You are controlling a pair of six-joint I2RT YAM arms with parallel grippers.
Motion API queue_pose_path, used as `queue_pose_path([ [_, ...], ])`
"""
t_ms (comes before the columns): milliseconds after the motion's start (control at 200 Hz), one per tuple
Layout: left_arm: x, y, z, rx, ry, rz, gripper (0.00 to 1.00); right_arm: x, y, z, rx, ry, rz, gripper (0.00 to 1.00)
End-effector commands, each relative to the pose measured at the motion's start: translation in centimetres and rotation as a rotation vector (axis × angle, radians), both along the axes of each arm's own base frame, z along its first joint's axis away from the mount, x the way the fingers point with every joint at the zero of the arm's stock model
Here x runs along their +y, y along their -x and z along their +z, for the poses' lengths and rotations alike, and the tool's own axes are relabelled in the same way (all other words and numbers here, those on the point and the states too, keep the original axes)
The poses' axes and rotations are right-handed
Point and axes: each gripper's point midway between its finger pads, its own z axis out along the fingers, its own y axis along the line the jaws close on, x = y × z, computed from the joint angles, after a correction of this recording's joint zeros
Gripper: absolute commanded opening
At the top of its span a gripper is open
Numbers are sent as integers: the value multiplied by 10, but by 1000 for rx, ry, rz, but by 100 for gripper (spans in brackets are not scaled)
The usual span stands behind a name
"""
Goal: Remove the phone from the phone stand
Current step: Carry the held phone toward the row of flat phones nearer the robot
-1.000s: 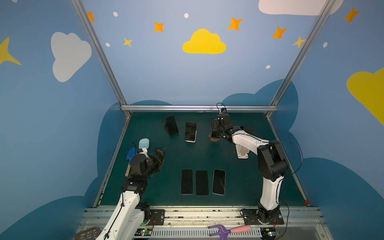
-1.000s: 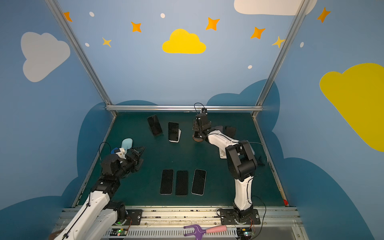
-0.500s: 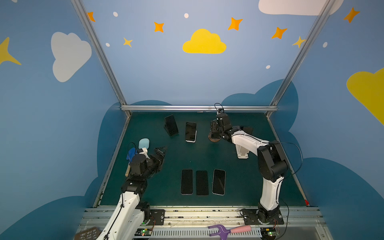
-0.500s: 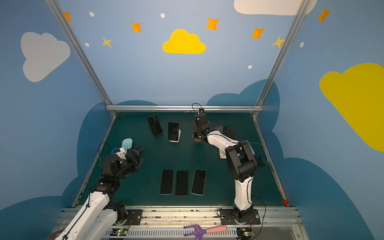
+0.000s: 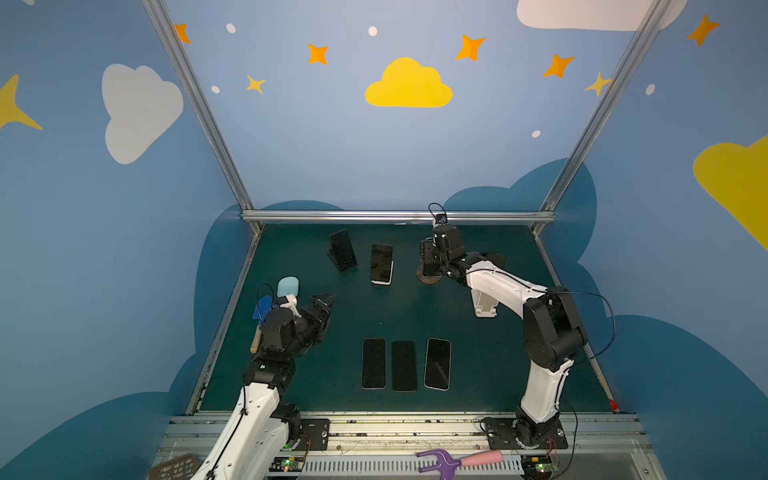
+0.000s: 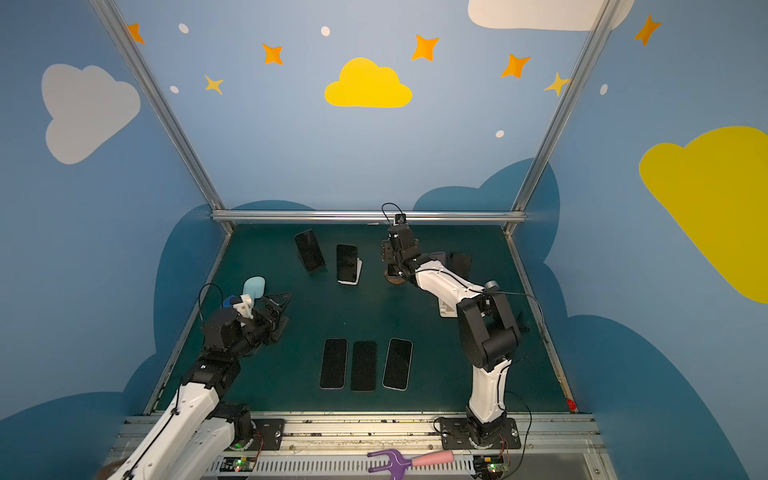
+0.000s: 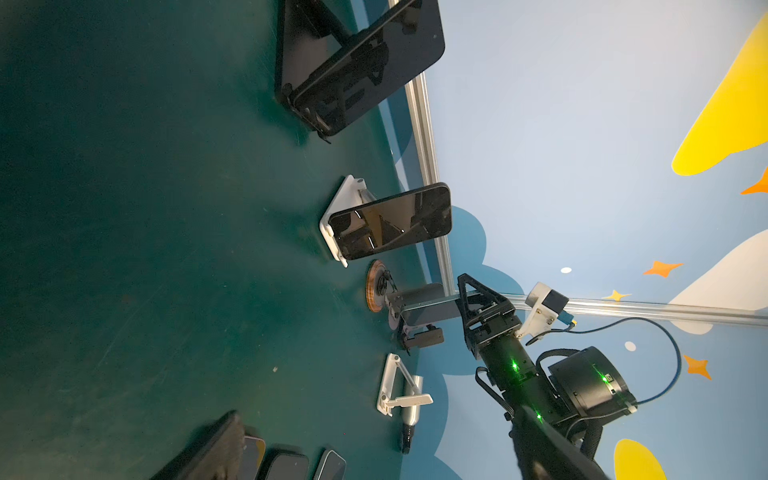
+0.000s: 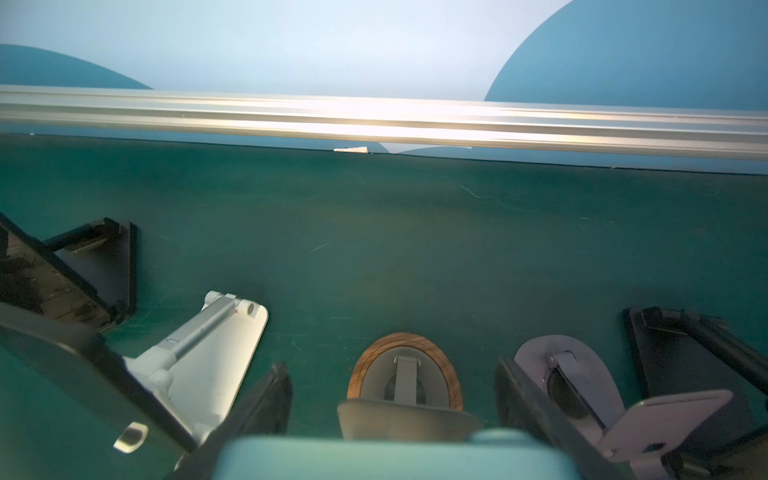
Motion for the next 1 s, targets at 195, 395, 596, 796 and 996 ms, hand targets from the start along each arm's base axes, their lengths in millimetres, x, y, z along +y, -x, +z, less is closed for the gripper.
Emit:
queue_pose_path([
  [195,-1,6,6,-37,-24,-5,100,4,24,54,-96,-10,18,65],
  [395,-2,15,-3,-15,-48,-23,100,0,49,55,-87,14,24,65],
  [596,-1,23,-5,-35,-49,-18,100,-17,69,56,-65,71,14,64],
  [796,-4,27,0,-40,-42,-37,100,-38,94,51,-30,90,-2,64],
  [996,-6,30,1,-54,-22,-42,100,-65,130,41,45,108,-26,63],
])
